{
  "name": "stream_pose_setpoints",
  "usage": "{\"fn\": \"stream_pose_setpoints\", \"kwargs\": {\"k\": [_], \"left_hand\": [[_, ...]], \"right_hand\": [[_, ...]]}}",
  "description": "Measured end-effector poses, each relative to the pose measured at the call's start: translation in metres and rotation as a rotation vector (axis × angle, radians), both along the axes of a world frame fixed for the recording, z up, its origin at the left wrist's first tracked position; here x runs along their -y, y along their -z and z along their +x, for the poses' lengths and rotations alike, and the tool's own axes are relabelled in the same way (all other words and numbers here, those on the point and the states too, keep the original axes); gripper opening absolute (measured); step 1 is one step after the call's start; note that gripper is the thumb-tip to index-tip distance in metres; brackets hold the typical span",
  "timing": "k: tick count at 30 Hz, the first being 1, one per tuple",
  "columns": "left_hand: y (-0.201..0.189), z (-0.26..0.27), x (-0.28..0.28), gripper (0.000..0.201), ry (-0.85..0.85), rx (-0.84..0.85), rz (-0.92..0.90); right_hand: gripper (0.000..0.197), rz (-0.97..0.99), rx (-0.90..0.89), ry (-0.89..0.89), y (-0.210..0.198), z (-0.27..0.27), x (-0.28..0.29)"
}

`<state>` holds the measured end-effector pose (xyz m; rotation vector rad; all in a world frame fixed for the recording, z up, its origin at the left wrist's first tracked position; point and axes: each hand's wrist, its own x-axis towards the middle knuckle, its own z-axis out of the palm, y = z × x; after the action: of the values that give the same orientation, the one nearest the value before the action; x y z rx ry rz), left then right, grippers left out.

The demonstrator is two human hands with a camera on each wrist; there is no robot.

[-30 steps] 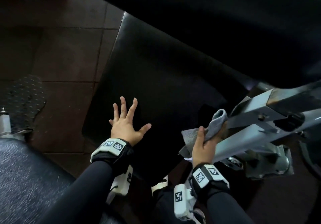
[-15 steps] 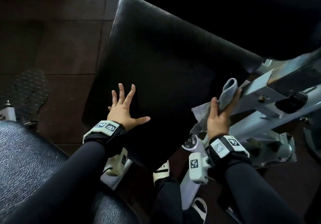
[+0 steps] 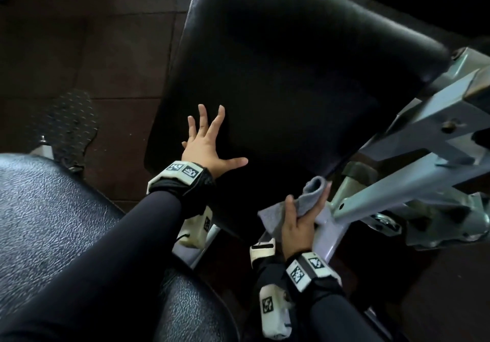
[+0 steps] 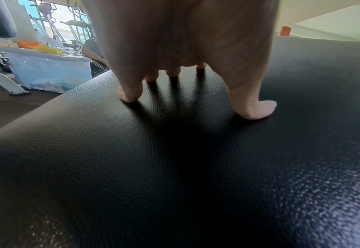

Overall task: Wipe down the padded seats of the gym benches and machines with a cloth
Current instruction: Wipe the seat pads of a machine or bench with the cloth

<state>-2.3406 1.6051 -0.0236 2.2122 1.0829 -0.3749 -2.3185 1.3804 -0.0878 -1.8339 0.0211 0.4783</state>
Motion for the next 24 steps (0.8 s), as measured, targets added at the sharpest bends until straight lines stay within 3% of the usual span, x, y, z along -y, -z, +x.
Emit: {"fn": "stream_pose_setpoints", "kwargs": {"k": [6, 11, 13, 16, 18, 21, 24], "left_hand": [[0.001, 0.0, -0.001, 0.122, 0.005, 0.003, 0.005], [0.003, -0.001, -0.001, 0.122, 0.008, 0.004, 0.027], [0.005, -0.001, -0.001, 0.122, 0.012, 0.007, 0.035], [0.006, -0.002, -0.001, 0.122, 0.017, -0.001, 0.049], [0.007, -0.003, -0.002, 0.122, 0.022, -0.003, 0.056], [0.007, -0.002, -0.001, 0.121, 0.022, 0.0, 0.057], [0.007, -0.002, -0.001, 0.121, 0.02, 0.0, 0.072]], "right_hand": [[0.07, 0.055, 0.079, 0.052, -0.016, 0.051, -0.002], [0.09, 0.02, -0.076, 0.009, 0.019, -0.009, 0.004], [0.08, 0.031, -0.15, -0.056, 0.026, -0.043, 0.006], [0.048, 0.042, -0.2, -0.147, 0.038, -0.08, 0.01], [0.044, 0.052, -0.216, -0.16, 0.038, -0.086, 0.009], [0.053, 0.064, -0.238, -0.081, 0.036, -0.072, 0.008], [0.068, 0.056, -0.139, -0.006, 0.029, -0.029, 0.006]]}}
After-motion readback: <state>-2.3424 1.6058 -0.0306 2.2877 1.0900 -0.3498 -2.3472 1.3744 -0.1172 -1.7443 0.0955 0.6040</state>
